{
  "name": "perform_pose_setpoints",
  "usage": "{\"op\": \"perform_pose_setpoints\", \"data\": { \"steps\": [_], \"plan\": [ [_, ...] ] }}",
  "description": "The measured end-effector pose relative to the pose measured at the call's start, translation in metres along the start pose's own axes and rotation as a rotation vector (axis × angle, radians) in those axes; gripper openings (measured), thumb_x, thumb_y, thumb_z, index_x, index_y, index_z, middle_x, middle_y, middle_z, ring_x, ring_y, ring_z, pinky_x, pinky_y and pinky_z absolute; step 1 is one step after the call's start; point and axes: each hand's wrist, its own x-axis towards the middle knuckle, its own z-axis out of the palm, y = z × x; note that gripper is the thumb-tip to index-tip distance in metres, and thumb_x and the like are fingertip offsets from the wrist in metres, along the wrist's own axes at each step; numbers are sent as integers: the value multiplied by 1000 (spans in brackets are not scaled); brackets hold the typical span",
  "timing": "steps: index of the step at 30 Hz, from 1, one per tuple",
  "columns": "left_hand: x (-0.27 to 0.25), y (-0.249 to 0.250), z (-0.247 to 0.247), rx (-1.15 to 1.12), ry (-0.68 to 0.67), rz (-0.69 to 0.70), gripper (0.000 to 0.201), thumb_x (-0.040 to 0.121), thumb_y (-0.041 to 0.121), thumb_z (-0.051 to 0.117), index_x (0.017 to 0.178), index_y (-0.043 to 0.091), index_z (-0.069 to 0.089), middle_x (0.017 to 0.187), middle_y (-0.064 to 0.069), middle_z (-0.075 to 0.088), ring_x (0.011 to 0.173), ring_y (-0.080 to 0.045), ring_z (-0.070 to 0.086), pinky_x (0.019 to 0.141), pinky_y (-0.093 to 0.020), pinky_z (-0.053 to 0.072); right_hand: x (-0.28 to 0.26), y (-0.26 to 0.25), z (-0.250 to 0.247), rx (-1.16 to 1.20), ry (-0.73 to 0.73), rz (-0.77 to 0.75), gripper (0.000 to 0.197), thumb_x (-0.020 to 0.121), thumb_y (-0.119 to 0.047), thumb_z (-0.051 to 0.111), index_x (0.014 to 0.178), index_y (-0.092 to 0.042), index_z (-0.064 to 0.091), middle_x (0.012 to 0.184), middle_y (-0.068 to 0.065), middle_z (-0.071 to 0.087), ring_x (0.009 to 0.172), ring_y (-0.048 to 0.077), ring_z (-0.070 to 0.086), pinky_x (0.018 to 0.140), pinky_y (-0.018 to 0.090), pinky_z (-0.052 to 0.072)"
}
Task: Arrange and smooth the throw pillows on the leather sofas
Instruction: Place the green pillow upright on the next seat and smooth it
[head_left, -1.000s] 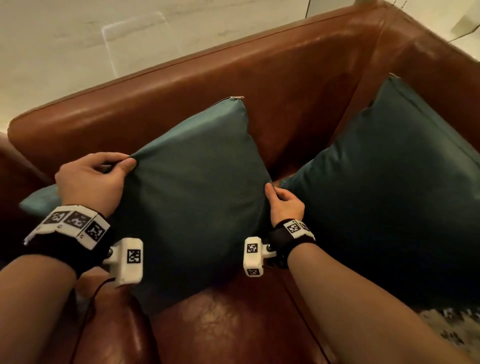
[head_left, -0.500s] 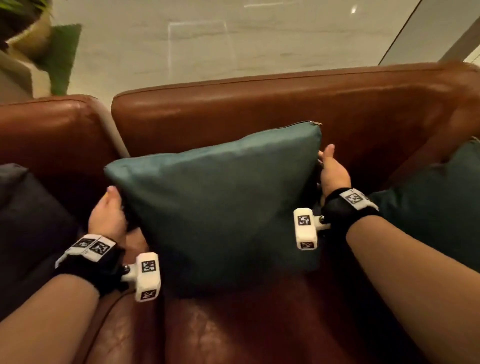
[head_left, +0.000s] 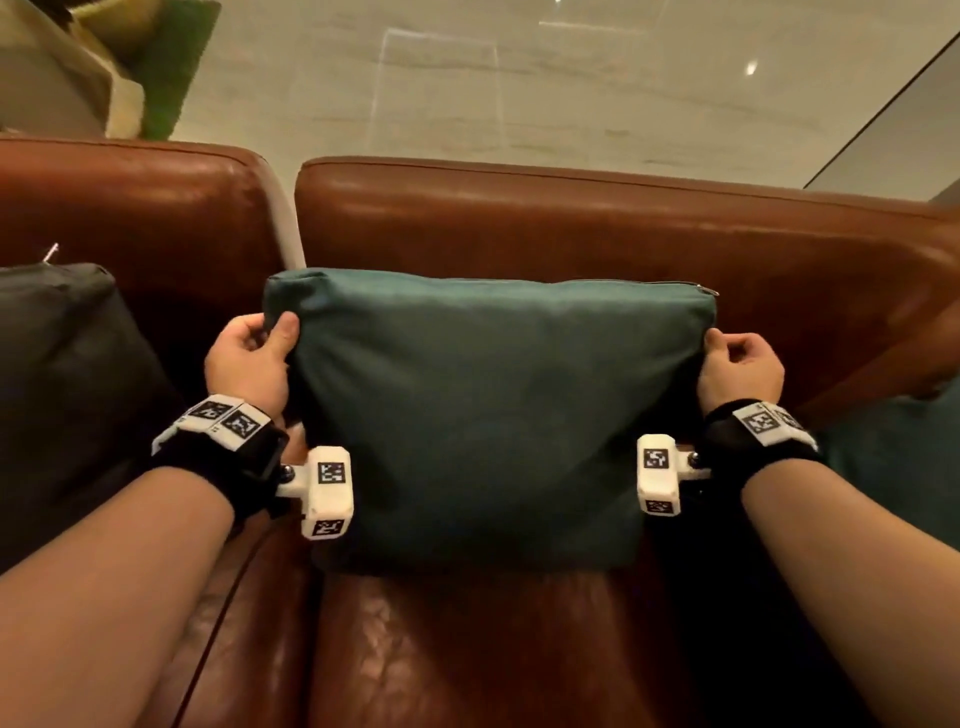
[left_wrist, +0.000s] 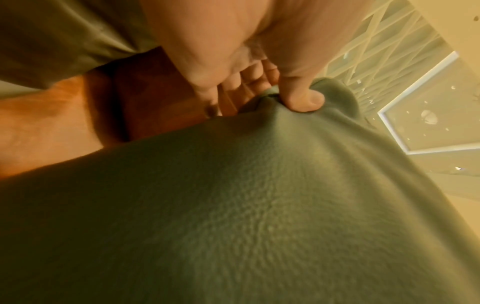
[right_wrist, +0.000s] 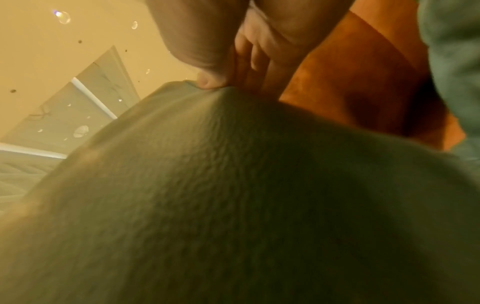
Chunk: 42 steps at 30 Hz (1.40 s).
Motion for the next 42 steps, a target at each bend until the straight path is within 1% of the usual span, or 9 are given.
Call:
{"op": "perform_pose_setpoints", "data": {
  "steps": [5,8,12,17,24,30,33,37,42],
  "plan": [
    [-28,-31,-1,-79,-83,-120,50,85,64,50,118,30,66,116,2,71,111,-19,64,103,-48,48,-20,37,10,317,-261,223,53,64,-76,68,93,-31,72,103,1,73,98,19,69,82,38,55],
    [-27,-22,4,-133,-127,-190,32,95,45,54,109,22,71,111,-3,73,101,-18,68,100,-43,50,-26,34,13,258,-212,194,24,83,-54,69,87,-32,77,98,5,75,94,21,70,90,42,56],
    [-16,-23,-3,-42,-141,-192,20,91,46,60,89,31,73,94,2,75,95,-22,70,93,-46,54,-28,27,13,230,-71,134,29,98,-31,58,112,-10,72,100,11,70,71,0,60,57,0,39],
    [-16,-12,-2,1,-1,-54,16,98,25,58,101,17,71,89,1,68,85,-14,60,69,-22,45,-31,23,11,237,23,127,32,97,-33,58,116,-11,71,102,6,70,92,11,59,62,8,41],
    [-23,-36,-7,-101,-26,-87,27,98,40,49,112,29,69,105,2,72,98,-11,67,90,-32,53,-44,17,9,328,-50,196,34,101,-35,51,121,-12,67,105,3,66,75,5,57,47,-1,36],
    [-38,-36,3,-120,68,-125,23,96,20,61,116,11,67,91,0,64,79,-7,58,57,0,38,-45,31,11,374,-90,223,37,96,-37,60,117,-9,71,102,3,69,91,9,62,54,-4,38],
    [-31,-37,5,-130,129,-141,27,94,21,64,116,6,68,92,0,64,81,-6,57,57,3,36,-41,23,6,382,-64,165,33,92,-31,67,114,-7,72,101,7,73,82,6,64,61,0,44],
    [-48,-41,-3,-97,-3,-165,16,102,17,49,109,11,62,62,16,65,55,10,59,53,-1,42,-54,41,4,313,-109,238,23,95,-31,63,111,-16,71,76,-8,72,51,-8,59,51,7,47],
    [-40,-79,-2,-144,-90,-254,48,91,52,55,127,20,60,111,2,70,95,-14,65,95,-38,52,-74,73,18,233,-180,327,32,88,-41,70,113,-21,73,106,-1,74,98,12,68,96,33,52]
  ]
}}
